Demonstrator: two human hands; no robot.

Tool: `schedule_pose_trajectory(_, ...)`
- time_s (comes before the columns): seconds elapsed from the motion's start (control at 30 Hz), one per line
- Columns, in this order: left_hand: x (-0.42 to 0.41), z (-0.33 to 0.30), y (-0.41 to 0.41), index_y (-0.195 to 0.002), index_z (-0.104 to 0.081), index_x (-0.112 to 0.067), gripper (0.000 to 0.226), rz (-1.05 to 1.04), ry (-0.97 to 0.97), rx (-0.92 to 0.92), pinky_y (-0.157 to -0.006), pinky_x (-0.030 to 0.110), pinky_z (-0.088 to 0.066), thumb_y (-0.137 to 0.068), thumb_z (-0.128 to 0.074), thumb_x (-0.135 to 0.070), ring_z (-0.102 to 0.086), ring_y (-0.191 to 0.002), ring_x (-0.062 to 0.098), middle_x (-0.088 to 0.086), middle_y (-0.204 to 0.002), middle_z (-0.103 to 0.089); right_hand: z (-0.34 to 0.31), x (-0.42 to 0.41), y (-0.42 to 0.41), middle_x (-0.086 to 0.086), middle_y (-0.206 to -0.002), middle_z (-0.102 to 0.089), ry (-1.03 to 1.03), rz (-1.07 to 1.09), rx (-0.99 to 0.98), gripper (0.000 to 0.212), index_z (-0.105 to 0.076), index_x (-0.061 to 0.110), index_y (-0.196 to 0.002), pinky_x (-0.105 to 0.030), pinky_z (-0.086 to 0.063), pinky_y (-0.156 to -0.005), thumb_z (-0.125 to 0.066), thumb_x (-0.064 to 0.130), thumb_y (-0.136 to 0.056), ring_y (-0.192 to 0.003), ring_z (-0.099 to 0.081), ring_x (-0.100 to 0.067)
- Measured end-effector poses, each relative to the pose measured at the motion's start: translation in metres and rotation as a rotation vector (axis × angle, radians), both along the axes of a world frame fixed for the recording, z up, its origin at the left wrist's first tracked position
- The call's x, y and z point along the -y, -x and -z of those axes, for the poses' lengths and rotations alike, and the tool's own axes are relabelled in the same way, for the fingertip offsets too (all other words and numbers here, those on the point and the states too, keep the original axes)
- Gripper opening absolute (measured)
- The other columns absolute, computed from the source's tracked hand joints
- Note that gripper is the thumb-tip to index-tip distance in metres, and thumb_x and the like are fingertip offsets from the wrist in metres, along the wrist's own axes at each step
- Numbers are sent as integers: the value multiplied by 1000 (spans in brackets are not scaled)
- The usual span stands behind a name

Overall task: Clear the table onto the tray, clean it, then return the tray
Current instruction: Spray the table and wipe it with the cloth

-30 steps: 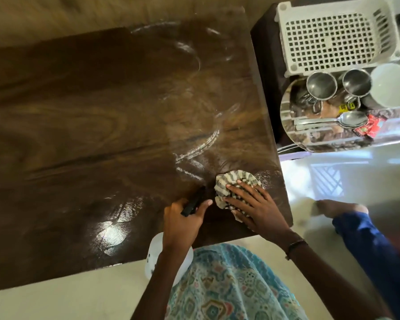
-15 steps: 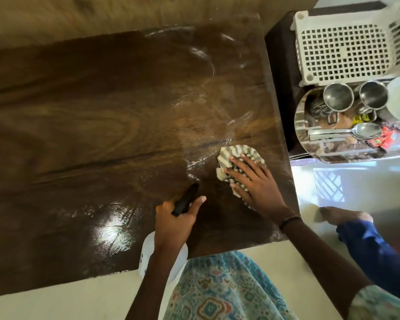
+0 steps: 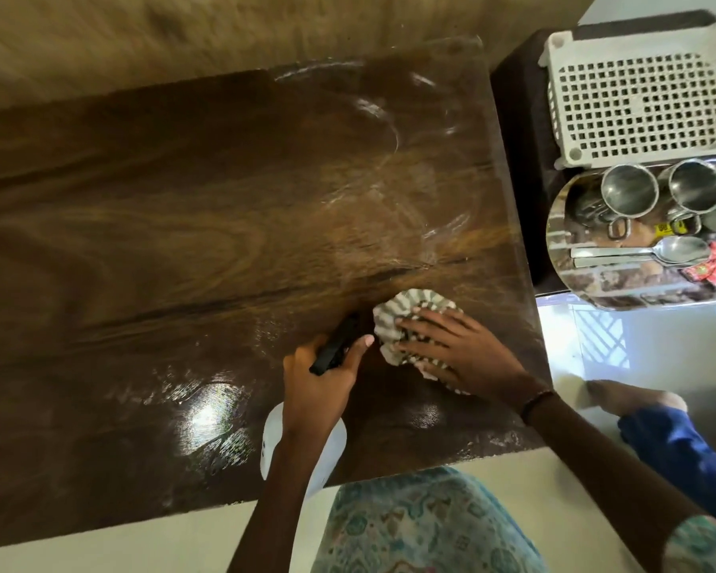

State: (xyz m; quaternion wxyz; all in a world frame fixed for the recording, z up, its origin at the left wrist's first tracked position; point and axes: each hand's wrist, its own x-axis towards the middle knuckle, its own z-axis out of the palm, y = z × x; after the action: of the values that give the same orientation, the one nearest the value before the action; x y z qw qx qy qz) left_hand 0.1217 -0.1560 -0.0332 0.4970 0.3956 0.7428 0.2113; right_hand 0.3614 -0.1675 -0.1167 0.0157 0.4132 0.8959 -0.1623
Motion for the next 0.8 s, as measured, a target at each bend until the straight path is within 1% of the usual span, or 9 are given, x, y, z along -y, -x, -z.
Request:
schedule_pose_trajectory(0.1, -4, 0, -1, -73, -72, -14, 34, -20, -32, 8, -78, 38, -55, -68, -78, -47, -69, -74, 18, 1, -68, -71, -5, -27, 9, 8, -156, -28, 8, 179, 12, 42, -40, 34, -141, -36, -21, -115, -32, 42, -101, -145, -23, -15)
schedule_pose_trajectory(0.2, -5, 1, -3, -71, -72, -14, 34, -17, -36, -16, -76, 38, -56, -68, -78, -48, -69, -70, 16, 0, -65, -70, -8, -53, 50, 7, -156, -30, 10, 297, -36, 41, -43, 33, -140, -41, -26, -114, -36, 41, -101, -145, -25, -18)
schedule_pose_trajectory(0.3, -7, -1, -8, -75, -71, -15, 34, 25, -48, -22, -71, 36, -54, -70, -77, -48, -66, -69, 17, -4, -64, -67, -4, -56, 80, 3, -157, -29, 55, 172, -96, 48, -41, 31, -143, -43, -18, -116, -44, 34, -96, -146, -22, -23)
schedule_pose_trajectory(0.37, -6, -4, -16, -79, -71, -17, 30, 115, -101, -32, -66, 28, -50, -72, -76, -46, -62, -67, 8, -13, -62, -63, -2, -42, 78, 3, -156, -31, 71, 68, -107, 50, -41, 27, -144, -41, -14, -119, -49, 32, -95, -147, -20, -23)
schedule_pose_trajectory(0.43, -6, -8, -27, -75, -69, -22, 26, 180, -123, -35, -63, 25, -48, -72, -75, -47, -63, -66, 5, -14, -62, -64, -4, -23, 59, -1, -146, -47, 36, 27, -97, 44, -50, 22, -137, -39, -17, -116, -48, 36, -95, -141, -29, -24)
schedule_pose_trajectory(0.5, -6, -9, -41, -77, -69, -19, 30, 242, -101, -18, -68, 32, -53, -75, -73, -48, -66, -76, 16, -7, -70, -68, -7, -3, 30, -5, -130, -61, -42, 16, -70, 38, -55, 21, -126, -38, -23, -111, -44, 38, -94, -131, -37, -24)
schedule_pose_trajectory(0.57, -7, -7, -59, -83, -70, -14, 32, 320, -92, -13, -69, 38, -54, -78, -72, -45, -67, -78, 22, 2, -77, -71, -9, 14, 1, -5, -130, -61, -65, 78, -80, 33, -50, 22, -123, -39, -28, -108, -43, 38, -94, -132, -37, -24)
schedule_pose_trajectory(0.67, -6, -6, -92, -72, -59, -15, 33, 401, -94, -46, -62, 32, -50, -77, -72, -45, -65, -72, 27, 7, -75, -69, -12, 30, -21, -5, -126, -63, -47, 197, -83, 34, -53, 22, -120, -39, -28, -106, -43, 37, -92, -129, -42, -25)
schedule_pose_trajectory(0.8, -6, -1, -125, -82, -68, -16, 31, 386, -53, -101, -63, 28, -42, -76, -72, -47, -64, -81, 29, 6, -81, -70, -11, 30, -26, -5, -122, -67, 9, 150, -10, 40, -71, 19, -111, -43, -28, -107, -43, 34, -86, -118, -60, -28)
